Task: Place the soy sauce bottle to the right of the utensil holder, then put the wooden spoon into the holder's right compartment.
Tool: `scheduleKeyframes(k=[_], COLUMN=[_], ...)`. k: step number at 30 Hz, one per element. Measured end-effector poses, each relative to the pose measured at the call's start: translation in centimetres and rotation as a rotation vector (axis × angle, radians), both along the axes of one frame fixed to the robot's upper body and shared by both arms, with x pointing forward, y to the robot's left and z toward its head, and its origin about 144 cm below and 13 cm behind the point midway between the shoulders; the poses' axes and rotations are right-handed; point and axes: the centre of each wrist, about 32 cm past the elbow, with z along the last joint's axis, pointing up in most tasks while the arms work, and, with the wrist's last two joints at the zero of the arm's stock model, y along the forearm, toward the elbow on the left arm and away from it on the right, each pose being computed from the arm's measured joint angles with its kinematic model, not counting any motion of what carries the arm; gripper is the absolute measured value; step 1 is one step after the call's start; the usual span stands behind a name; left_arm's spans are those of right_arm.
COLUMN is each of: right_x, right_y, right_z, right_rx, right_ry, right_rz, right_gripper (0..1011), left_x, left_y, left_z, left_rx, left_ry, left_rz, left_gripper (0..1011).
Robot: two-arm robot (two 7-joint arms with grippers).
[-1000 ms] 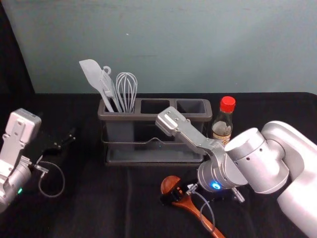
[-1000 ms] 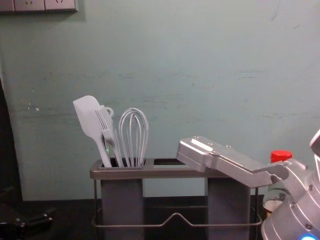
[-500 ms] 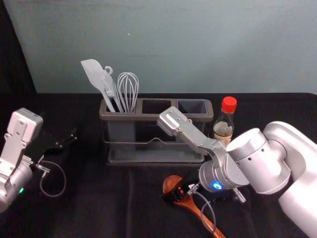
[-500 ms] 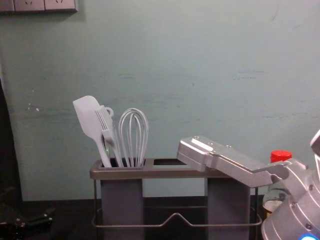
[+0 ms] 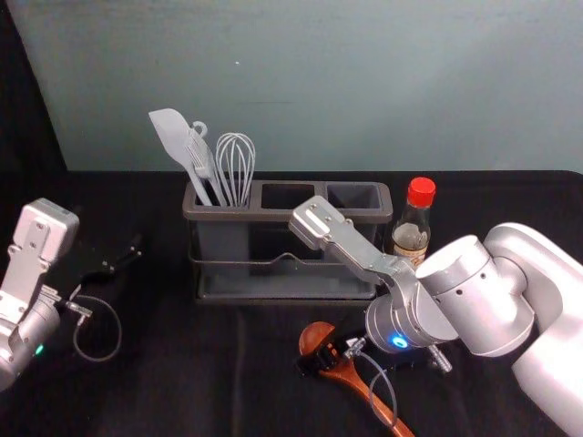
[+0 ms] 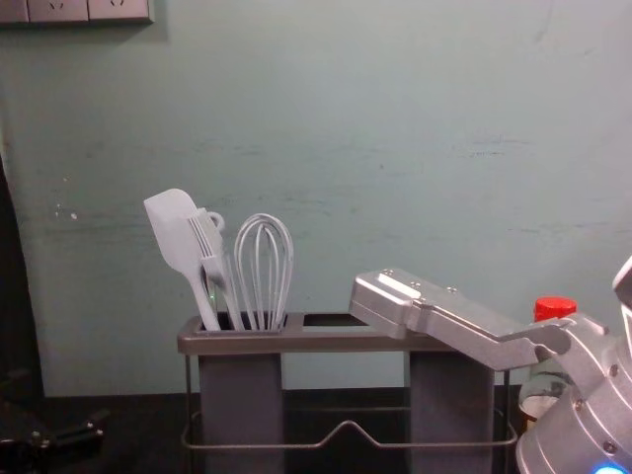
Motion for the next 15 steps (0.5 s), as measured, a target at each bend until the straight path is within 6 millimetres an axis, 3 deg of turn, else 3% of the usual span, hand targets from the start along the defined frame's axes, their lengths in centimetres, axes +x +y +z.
scheduleKeyframes(k=[15], right_x=[-1.0], right_y=[0.0], right_z=[0.5], right_rx=[0.011], right_ry=[-0.067], right_rz=[-0.015], right_gripper=[838], left_x=[0.0], left_y=[0.0], left_z=[0.0], left_rx=[0.0], left_ry=[0.0], left_rz=[0.0], left_gripper=[1011])
